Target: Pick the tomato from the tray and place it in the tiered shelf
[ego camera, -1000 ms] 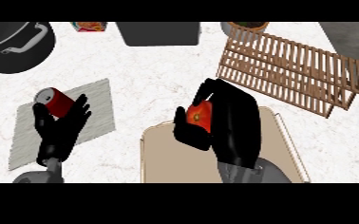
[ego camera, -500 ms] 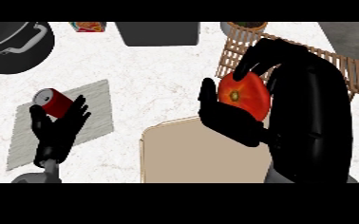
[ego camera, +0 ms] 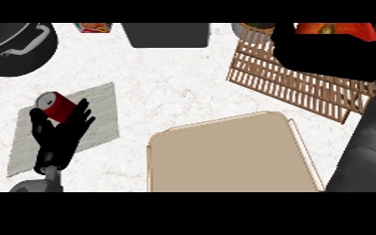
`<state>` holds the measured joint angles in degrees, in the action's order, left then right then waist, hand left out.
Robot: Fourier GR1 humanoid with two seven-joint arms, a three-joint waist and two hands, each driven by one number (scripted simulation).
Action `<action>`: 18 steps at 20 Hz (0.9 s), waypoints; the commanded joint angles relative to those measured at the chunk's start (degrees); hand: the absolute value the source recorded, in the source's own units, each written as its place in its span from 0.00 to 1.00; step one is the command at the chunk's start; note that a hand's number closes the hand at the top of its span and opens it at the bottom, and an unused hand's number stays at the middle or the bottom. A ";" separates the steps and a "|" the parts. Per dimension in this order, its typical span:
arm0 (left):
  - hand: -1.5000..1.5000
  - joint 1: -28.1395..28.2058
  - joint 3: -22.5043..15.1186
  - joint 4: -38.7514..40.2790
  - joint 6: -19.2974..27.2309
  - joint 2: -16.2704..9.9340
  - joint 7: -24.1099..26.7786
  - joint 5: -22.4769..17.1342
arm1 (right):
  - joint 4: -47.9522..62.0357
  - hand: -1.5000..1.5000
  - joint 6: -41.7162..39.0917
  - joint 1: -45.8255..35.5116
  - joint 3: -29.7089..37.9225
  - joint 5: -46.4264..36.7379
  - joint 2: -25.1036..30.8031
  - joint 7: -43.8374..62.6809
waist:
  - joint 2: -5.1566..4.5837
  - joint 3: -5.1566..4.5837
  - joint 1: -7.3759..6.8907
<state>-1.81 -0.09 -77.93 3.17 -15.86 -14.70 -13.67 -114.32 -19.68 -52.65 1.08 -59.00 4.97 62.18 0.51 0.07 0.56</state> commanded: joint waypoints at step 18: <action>0.50 -1.81 -1.59 2.61 1.62 4.61 0.42 3.51 | 28.05 1.00 -5.50 -7.46 16.30 8.03 15.93 -13.94 | -0.61 -0.10 -0.73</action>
<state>-2.33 -0.45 -78.36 3.70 -13.77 -14.57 -11.54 -89.32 -27.80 -62.15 18.31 -50.20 20.49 49.47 0.14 0.19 -0.31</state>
